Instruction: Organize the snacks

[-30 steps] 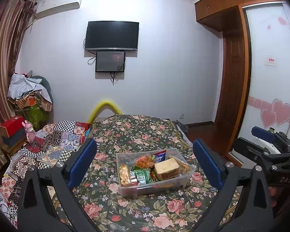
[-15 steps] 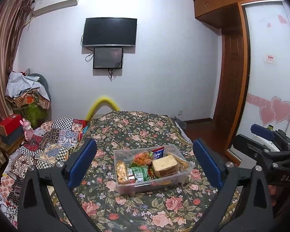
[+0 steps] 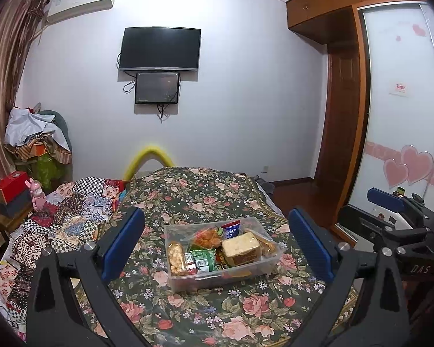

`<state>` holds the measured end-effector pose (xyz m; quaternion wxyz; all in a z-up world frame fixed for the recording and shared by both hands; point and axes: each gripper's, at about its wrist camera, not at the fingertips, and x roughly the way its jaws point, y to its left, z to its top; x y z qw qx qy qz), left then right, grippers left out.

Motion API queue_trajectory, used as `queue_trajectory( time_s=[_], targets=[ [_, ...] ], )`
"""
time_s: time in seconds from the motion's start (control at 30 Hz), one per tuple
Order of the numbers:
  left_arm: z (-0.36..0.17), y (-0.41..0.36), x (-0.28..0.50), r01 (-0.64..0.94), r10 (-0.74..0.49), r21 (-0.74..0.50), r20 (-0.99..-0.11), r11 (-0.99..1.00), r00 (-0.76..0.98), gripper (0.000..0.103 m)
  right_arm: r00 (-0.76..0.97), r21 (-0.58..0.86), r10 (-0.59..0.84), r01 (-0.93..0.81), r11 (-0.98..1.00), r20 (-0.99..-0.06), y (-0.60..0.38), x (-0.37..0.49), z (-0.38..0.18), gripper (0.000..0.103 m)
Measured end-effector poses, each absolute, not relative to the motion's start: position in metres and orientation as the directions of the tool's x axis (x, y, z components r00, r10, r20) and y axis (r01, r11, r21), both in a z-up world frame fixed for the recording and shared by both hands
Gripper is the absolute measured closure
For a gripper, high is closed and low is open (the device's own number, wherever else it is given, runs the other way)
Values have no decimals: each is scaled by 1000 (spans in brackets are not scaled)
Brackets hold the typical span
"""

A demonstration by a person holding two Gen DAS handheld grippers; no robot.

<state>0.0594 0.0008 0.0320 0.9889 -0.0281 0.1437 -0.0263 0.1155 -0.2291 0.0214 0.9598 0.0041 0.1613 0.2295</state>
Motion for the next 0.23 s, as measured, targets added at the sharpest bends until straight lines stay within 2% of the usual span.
queue_trajectory(
  time_s=[0.23],
  targets=[
    [29,1,64,41,-60,-72,-298,997,953,2,841,89,441,-437,895,-313,-230,117,20,0]
  ],
)
